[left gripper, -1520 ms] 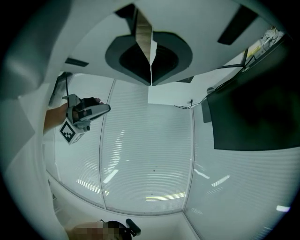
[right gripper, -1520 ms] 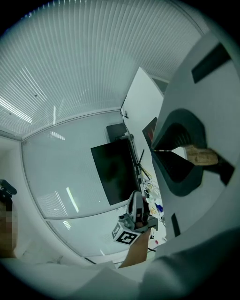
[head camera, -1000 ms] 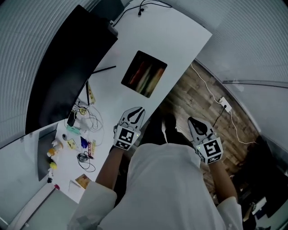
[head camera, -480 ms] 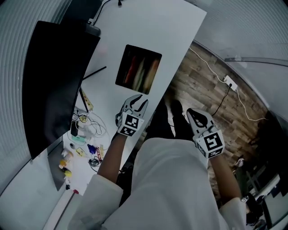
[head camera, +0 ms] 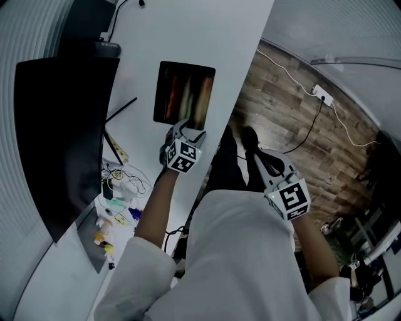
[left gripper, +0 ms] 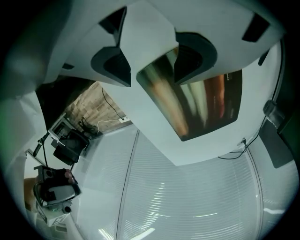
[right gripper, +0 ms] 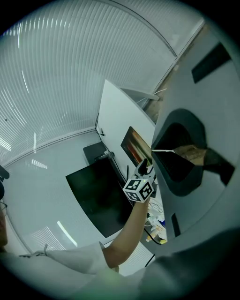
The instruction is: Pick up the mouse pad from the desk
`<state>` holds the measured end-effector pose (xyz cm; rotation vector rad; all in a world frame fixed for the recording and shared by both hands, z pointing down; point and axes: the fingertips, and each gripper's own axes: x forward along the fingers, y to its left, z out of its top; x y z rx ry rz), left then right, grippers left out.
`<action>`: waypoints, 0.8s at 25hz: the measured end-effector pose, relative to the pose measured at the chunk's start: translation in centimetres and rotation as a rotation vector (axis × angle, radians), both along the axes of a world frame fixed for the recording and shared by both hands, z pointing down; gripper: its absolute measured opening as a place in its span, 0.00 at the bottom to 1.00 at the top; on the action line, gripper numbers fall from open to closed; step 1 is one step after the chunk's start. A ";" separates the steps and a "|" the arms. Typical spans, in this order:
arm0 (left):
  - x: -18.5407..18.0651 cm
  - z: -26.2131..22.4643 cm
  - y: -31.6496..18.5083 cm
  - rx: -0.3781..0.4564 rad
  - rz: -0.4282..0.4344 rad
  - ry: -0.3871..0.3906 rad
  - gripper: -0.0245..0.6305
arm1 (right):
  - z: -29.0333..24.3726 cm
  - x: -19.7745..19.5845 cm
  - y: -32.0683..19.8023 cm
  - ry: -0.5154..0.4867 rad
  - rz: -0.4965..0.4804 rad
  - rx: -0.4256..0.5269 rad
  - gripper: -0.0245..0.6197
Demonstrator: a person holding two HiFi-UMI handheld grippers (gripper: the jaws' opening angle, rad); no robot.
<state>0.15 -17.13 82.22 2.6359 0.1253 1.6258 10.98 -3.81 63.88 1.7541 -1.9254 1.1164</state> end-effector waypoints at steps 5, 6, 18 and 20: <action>-0.1 0.6 -0.2 0.010 0.012 -0.002 0.49 | 0.2 -0.4 0.5 -0.011 0.032 -0.015 0.09; -0.1 0.6 -0.3 0.016 0.014 0.005 0.48 | 0.2 -0.5 0.5 -0.015 0.039 -0.017 0.09; 0.0 0.7 -0.9 0.031 -0.011 0.041 0.34 | 0.7 -1.5 1.2 -0.013 0.063 -0.035 0.09; 0.0 0.7 -1.2 0.032 -0.018 0.044 0.31 | 0.7 -1.7 1.2 -0.012 0.063 -0.037 0.09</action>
